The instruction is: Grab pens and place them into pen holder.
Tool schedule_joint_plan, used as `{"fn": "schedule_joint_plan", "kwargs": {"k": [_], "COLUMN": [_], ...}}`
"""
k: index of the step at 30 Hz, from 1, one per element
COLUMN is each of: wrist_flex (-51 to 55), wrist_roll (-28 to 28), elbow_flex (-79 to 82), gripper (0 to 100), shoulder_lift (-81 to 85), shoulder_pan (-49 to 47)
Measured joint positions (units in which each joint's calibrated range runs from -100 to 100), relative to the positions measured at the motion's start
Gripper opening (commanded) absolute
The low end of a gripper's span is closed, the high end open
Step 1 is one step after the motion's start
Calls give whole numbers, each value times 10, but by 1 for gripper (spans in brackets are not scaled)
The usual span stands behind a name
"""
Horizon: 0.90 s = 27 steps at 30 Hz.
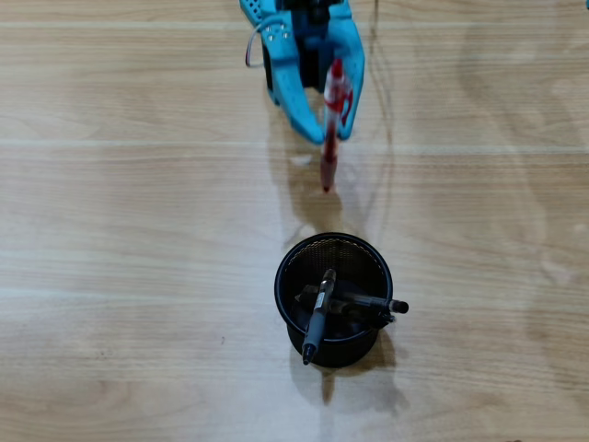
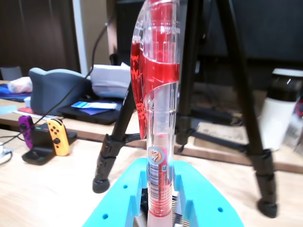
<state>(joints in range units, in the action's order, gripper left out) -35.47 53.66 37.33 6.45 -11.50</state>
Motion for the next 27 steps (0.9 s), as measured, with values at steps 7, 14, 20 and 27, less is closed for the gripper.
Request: {"fn": "schedule_joint_plan", "kwargs": {"k": [7, 14, 20, 27], "wrist_flex": [0, 0, 0, 0], "wrist_roll": [25, 44, 45, 45], "elbow_flex": [-119, -209, -226, -227], "gripper": [2, 2, 3, 9], "shoulder_lift": [-124, -216, -254, -260], "shoulder_pan": [6, 6, 6, 6]}}
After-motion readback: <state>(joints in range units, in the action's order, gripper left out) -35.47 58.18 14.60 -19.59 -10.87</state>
